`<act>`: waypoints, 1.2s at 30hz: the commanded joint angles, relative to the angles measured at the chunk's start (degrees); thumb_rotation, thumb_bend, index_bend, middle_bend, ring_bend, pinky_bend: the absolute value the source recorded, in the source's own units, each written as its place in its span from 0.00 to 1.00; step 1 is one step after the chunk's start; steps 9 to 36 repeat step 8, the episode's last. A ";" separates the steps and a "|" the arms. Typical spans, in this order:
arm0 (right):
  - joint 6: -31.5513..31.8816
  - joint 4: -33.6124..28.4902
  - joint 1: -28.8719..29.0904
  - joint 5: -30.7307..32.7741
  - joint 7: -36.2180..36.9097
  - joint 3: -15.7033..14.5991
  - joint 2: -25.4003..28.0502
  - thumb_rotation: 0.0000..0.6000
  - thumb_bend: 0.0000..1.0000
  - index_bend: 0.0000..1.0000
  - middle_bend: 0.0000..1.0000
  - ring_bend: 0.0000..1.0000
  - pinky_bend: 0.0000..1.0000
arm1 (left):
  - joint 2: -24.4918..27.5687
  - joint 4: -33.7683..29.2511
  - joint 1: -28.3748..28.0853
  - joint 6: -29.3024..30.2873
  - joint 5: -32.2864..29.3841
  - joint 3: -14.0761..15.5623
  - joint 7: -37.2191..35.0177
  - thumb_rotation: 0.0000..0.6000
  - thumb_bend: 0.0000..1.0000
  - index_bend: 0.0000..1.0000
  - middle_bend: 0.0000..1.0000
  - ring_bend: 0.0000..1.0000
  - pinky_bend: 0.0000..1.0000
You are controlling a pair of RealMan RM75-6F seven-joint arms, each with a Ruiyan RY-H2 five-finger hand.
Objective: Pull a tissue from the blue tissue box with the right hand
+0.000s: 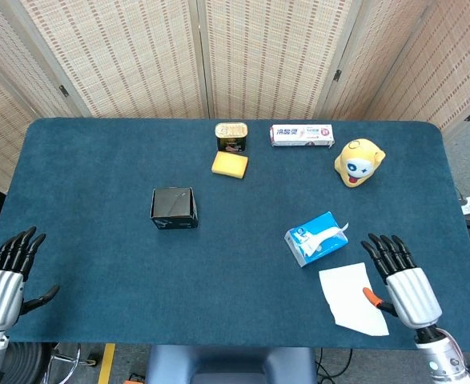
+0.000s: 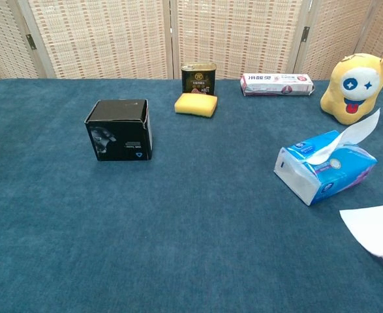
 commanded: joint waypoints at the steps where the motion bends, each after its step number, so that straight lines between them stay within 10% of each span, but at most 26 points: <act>1: 1.35 -0.45 -0.67 -0.90 0.81 -0.04 0.69 1.00 0.17 0.00 0.00 0.00 0.00 | -0.01 0.02 0.01 0.01 0.01 0.01 0.04 1.00 0.22 0.00 0.00 0.00 0.13; 36: 0.85 -0.46 -0.75 -0.96 0.43 -0.07 0.74 1.00 0.17 0.00 0.00 0.00 0.00 | -0.04 0.07 0.02 0.10 0.19 0.09 0.03 1.00 0.22 0.00 0.00 0.00 0.13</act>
